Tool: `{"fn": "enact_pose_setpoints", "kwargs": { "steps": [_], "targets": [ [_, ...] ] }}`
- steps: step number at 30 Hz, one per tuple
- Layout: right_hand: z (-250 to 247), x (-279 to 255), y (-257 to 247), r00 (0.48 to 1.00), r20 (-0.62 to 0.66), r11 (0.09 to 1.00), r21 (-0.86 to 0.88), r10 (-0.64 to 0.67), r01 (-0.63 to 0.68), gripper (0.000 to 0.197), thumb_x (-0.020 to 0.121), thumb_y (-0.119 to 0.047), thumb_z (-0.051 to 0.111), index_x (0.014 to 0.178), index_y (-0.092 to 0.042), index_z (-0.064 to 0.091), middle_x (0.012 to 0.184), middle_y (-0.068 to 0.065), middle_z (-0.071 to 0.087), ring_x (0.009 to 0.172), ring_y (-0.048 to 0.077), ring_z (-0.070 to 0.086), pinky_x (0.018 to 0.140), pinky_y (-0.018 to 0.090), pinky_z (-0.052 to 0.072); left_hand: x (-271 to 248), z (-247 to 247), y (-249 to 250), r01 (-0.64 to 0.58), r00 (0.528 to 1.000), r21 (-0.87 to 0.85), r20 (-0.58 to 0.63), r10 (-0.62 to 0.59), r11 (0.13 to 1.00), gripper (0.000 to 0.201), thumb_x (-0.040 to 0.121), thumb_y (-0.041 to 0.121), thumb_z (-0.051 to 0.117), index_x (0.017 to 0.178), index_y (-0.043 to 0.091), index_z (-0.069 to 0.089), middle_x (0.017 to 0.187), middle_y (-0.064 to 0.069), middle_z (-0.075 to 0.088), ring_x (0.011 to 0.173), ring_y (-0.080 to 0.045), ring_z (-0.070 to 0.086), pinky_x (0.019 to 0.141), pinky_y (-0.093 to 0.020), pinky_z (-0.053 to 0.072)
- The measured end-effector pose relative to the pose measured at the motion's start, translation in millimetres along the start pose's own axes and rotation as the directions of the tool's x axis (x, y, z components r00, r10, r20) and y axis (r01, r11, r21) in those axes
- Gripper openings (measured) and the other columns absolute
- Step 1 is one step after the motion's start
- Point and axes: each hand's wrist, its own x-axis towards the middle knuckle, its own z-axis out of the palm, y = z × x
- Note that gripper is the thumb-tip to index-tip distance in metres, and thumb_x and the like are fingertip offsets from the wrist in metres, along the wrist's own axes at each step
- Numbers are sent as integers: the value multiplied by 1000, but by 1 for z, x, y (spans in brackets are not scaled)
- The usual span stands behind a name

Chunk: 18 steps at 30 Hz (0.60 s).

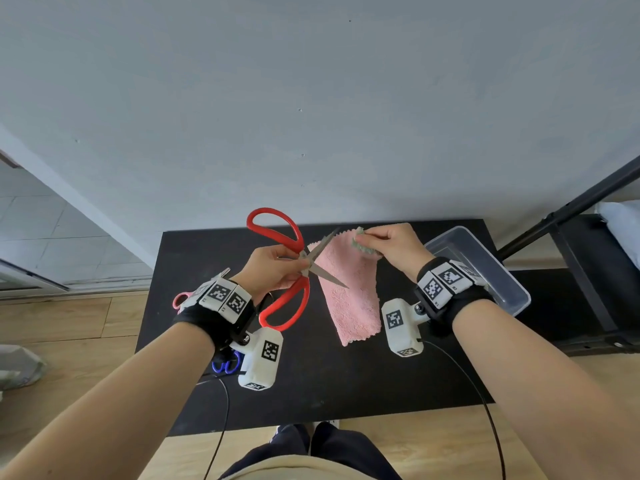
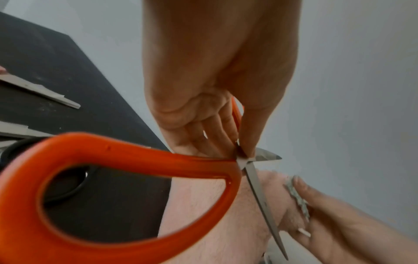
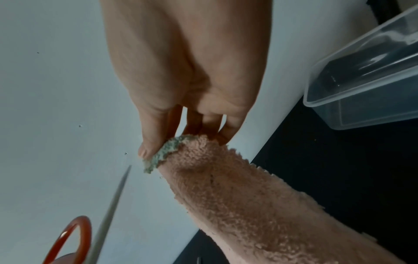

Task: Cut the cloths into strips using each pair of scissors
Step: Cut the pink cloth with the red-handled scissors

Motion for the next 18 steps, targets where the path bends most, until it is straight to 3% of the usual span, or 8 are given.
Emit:
{"fn": "enact_pose_setpoints", "kwargs": {
  "steps": [3,7,9,12,14,16,18],
  "targets": [
    [-2,1,-5,999,-37,999,21,-38,39,27,84,-10,69,109,1,68,97,3,70,84,4,64,74,8,50,-1,-1,2,-9,1000,99,11,8,995,17,83,12,71,96,0,69,69,-5,68,67,-19,58,74,-27,51],
    [-8,2,-17,996,-17,990,-115,-88,86,27,87,-14,67,111,-1,68,99,0,68,86,4,61,71,1,44,-6,-3,5,-39,999,256,42,29,966,13,84,19,71,91,7,71,72,-5,71,60,-12,62,59,-18,51],
    [-6,2,-27,991,69,971,-203,-111,123,25,87,-17,67,107,-3,71,95,1,69,85,6,60,70,3,43,-8,-3,7,-47,997,315,72,25,948,12,83,21,72,88,10,72,77,-9,72,62,-13,63,62,-18,54],
    [4,-2,-43,959,267,935,-309,-92,175,7,86,-22,68,84,-20,75,76,-6,68,73,4,56,69,18,43,-8,1,9,-66,995,373,98,31,925,12,82,20,73,91,12,72,77,-7,73,61,-11,64,66,-18,55],
    [12,-3,-49,928,370,908,-370,-51,197,13,86,-22,68,74,-23,73,57,-18,62,58,-4,53,61,9,38,-7,4,11,-90,993,398,100,55,913,12,81,20,74,89,13,73,76,-6,73,60,-10,64,66,-17,55],
    [17,-3,-51,905,426,893,-407,-1,193,13,85,-22,69,89,-13,77,62,-22,64,58,-11,56,58,4,41,-5,5,13,-112,992,410,99,78,905,12,80,20,75,89,12,74,79,-9,73,63,-12,64,66,-17,55],
    [22,-3,-51,883,468,872,-445,34,203,22,84,-25,70,97,-8,76,76,-12,69,62,-8,58,61,5,45,-3,5,14,-134,990,416,103,100,899,12,79,20,76,87,11,75,81,-11,73,64,-13,65,63,-16,55]
  ]
}}
